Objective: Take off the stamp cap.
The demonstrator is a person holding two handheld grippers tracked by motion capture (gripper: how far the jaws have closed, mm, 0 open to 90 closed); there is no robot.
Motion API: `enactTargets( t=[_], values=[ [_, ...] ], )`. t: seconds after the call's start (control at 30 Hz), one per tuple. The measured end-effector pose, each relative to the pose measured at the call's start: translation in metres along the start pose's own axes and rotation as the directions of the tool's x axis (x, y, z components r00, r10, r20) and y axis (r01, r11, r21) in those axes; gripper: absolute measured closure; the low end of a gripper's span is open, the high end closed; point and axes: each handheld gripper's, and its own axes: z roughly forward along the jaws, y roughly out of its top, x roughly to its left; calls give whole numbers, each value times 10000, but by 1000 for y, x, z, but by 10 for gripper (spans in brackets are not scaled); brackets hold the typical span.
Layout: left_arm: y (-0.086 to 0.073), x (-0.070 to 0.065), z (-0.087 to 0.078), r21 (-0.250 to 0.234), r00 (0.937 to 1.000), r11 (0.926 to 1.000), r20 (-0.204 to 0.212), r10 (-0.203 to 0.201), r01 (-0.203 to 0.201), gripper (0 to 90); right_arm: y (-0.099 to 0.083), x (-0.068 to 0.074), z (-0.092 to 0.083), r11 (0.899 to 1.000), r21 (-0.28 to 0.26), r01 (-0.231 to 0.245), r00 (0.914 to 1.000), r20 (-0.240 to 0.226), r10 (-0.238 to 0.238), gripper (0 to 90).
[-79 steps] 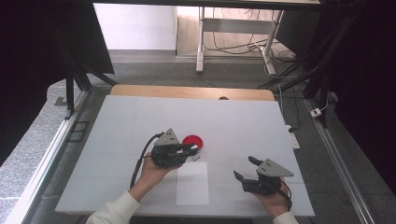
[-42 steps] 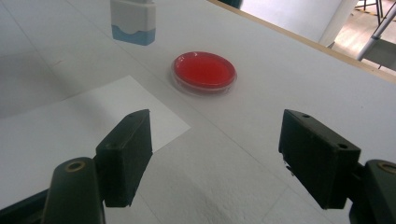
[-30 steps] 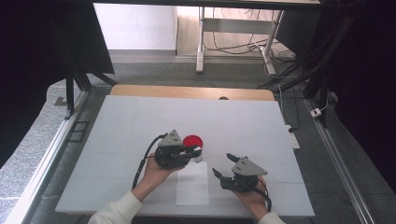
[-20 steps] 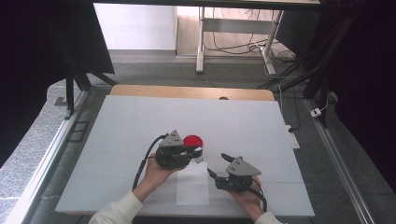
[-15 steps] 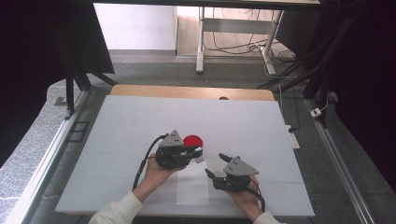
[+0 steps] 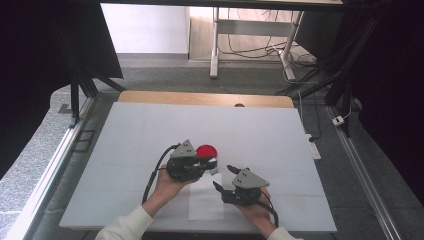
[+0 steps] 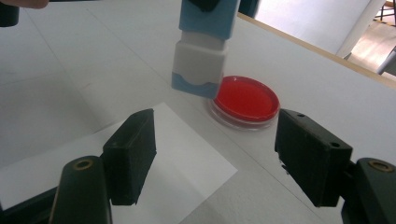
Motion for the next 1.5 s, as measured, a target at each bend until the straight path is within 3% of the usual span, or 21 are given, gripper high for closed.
enactTargets(
  t=[0.27,0.6,1.5],
  values=[
    [-1,-1,2,13,10000,10000,46,-4,4,749,3,2,4,9999,-12,-128,9997,-218,128,319],
    [-1,-2,2,-7,9999,10000,106,-32,32,750,7,5,9,9993,77,-368,9986,-386,371,420],
    [-2,-3,4,-20,9999,10000,133,12,-11,749,9,6,14,9980,266,-570,9979,-284,578,530]
  ],
)
